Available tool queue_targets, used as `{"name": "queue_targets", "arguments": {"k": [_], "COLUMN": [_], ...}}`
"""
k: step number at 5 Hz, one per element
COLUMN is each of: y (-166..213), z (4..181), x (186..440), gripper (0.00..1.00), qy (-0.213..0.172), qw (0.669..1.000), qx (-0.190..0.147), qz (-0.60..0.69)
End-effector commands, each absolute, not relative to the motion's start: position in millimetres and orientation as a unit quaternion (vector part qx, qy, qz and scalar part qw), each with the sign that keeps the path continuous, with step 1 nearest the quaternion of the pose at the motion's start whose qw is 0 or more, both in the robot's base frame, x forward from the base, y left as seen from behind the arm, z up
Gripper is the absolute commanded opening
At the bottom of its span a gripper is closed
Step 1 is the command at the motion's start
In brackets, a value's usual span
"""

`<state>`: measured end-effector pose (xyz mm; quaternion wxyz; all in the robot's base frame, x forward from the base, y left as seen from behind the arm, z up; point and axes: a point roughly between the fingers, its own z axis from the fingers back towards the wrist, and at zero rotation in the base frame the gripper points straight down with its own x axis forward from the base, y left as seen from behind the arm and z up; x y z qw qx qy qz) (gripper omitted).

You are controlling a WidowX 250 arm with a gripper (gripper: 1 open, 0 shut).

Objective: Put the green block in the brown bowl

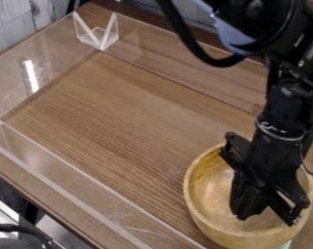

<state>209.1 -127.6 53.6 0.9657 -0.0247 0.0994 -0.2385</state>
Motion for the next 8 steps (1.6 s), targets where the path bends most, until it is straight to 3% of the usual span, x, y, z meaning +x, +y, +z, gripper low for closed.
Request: {"name": "queue_targets", "arguments": {"k": [1,4,8], "y": [-128,-125,-115], "z": [64.3,71.2,91.7], "x": [218,219,222], "gripper": [0.0,0.0,0.0], "qy": [0.084,0.098,0.078], "qw": [0.969,0.971,0.979], "qx": [-0.032,-0.037,-0.038], "qz": [-0.229,-0.214,-0.184]}}
